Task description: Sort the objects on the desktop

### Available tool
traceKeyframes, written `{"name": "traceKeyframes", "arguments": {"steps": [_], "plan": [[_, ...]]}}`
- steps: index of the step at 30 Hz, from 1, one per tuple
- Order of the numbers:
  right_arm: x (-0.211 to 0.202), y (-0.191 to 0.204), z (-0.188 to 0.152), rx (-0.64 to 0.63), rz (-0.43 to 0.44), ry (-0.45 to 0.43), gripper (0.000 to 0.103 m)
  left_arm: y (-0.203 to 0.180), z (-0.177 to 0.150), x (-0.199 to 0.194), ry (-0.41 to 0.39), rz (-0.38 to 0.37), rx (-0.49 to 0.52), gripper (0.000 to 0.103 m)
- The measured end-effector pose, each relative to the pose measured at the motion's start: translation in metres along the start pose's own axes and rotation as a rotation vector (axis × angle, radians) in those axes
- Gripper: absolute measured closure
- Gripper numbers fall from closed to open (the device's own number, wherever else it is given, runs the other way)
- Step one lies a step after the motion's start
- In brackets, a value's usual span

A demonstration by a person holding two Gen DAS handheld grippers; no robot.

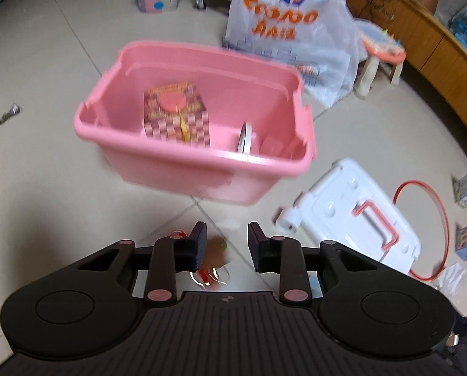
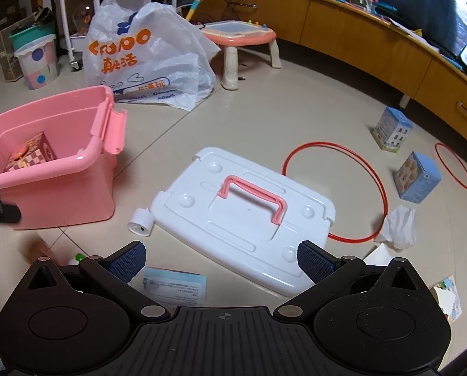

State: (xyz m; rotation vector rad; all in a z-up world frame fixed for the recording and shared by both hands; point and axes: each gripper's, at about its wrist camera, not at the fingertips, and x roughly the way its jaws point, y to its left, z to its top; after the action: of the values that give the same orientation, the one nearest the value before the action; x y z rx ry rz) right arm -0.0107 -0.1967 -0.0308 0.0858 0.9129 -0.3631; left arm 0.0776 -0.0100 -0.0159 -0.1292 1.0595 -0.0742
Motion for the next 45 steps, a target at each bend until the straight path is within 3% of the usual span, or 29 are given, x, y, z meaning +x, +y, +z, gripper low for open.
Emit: {"name": "traceKeyframes", "arguments": {"steps": [6, 9, 12, 14, 16, 24, 34, 45], "plan": [[-0.010, 0.005, 0.002, -0.013, 0.016, -0.019, 0.000, 0.004, 0.011, -0.023, -0.042, -0.021, 0.000, 0.078], [-0.013, 0.005, 0.001, -0.009, 0.022, -0.026, 0.000, 0.008, 0.008, -0.016, -0.011, -0.024, -0.028, 0.075], [-0.008, 0.005, 0.000, -0.003, 0.024, -0.013, 0.000, 0.016, 0.001, 0.004, 0.043, -0.018, -0.074, 0.060], [-0.004, 0.006, -0.001, 0.001, 0.025, -0.002, 0.000, 0.023, -0.006, 0.019, 0.072, 0.008, -0.105, 0.041], [0.001, 0.007, -0.001, 0.005, 0.026, 0.010, 0.000, 0.030, -0.011, 0.035, 0.108, 0.054, -0.134, 0.034], [0.020, 0.009, -0.004, 0.021, 0.031, 0.056, 0.000, 0.053, -0.026, 0.091, 0.229, 0.080, -0.294, 0.033], [0.044, 0.022, -0.014, 0.015, 0.036, 0.100, 0.000, 0.054, -0.034, 0.131, 0.283, 0.102, -0.360, 0.032], [0.056, 0.026, -0.016, 0.011, 0.044, 0.128, 0.000, 0.054, -0.039, 0.151, 0.308, 0.143, -0.348, 0.032]]}}
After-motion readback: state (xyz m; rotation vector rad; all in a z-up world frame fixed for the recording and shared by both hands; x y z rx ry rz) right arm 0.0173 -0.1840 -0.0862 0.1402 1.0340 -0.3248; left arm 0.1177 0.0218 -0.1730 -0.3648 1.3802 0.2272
